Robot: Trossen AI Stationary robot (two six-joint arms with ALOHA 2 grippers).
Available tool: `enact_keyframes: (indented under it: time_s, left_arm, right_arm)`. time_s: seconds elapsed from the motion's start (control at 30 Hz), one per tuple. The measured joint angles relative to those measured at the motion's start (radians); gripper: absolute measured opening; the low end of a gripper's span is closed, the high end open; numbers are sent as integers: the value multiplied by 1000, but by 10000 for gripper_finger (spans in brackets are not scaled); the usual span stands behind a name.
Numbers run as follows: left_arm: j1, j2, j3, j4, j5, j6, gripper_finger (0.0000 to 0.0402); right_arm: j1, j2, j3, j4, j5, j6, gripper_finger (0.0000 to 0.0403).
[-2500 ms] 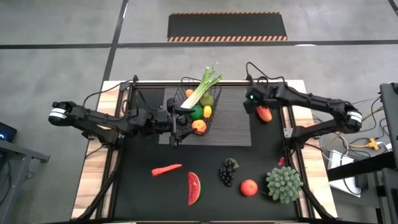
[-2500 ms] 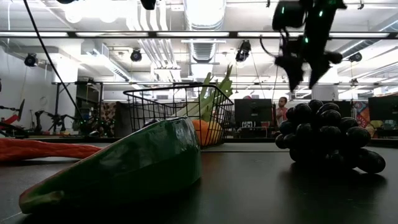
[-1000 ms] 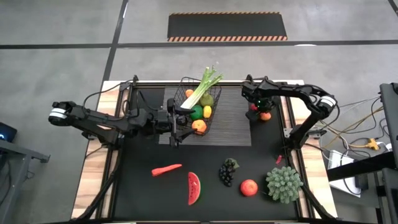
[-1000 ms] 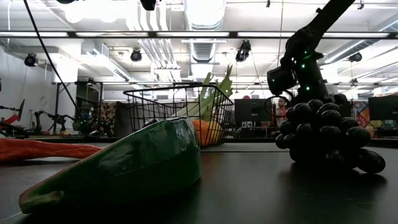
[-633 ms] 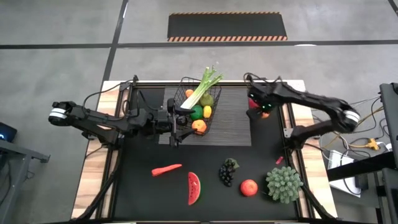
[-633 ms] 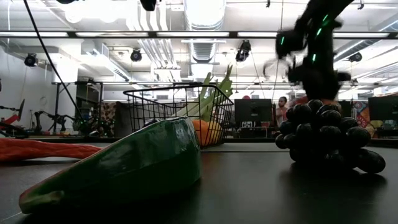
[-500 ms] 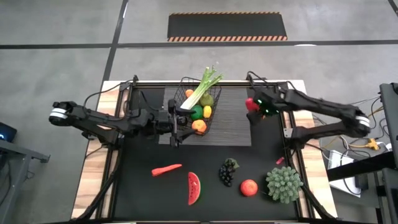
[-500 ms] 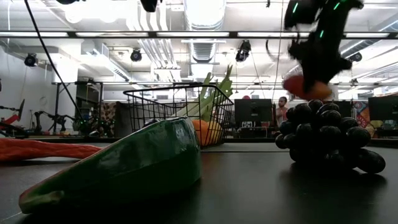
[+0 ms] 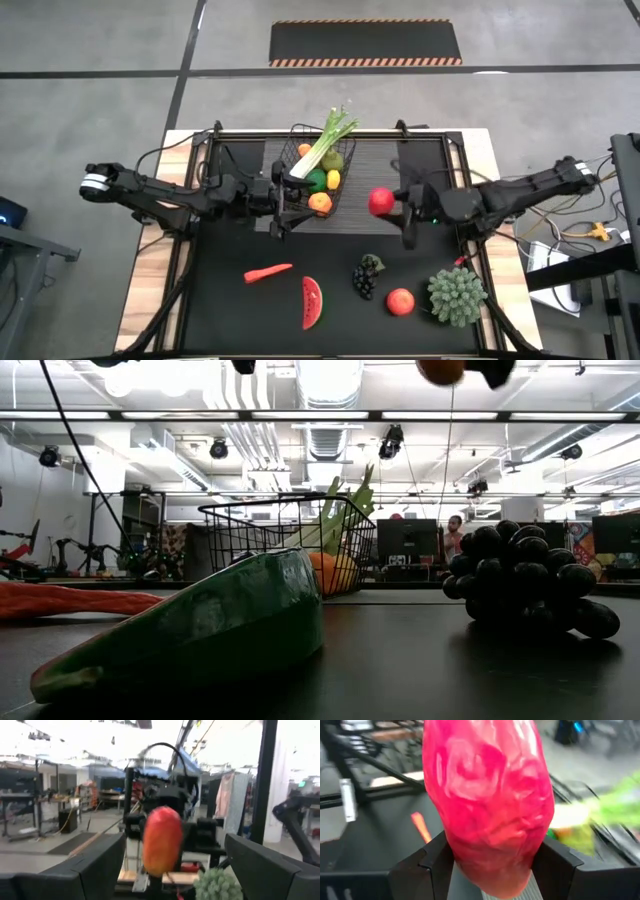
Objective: Build produce basket
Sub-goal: Put the mango into the wire basket
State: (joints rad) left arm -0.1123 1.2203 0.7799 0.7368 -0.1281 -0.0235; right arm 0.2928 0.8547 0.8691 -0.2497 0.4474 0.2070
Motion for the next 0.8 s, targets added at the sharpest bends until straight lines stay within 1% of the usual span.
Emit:
enact_keyframes:
  time_s: [0.17,0.33,0.37,0.43,0.6,0.67,0.8]
  left_arm:
    - [-3,42,7,89,71,0,325]
    - [-11,111,7,171,82,-24,325]
    - [-12,125,7,183,82,-24,325]
    - [-13,156,12,195,82,-25,325]
    - [-14,246,51,248,85,-42,325]
    - [-14,281,79,258,112,-42,325]
    - [-15,342,133,256,197,-26,325]
  right_arm:
    - [41,93,-33,247,-6,-146,207]
    - [41,198,-38,394,-87,-197,207]
    - [41,212,-38,413,-89,-201,207]
    - [41,238,-38,447,-90,-206,207]
    - [41,267,-38,463,-88,-204,207]
    - [39,263,-38,466,-88,-196,207]
    - [36,254,-38,464,-85,-181,207]
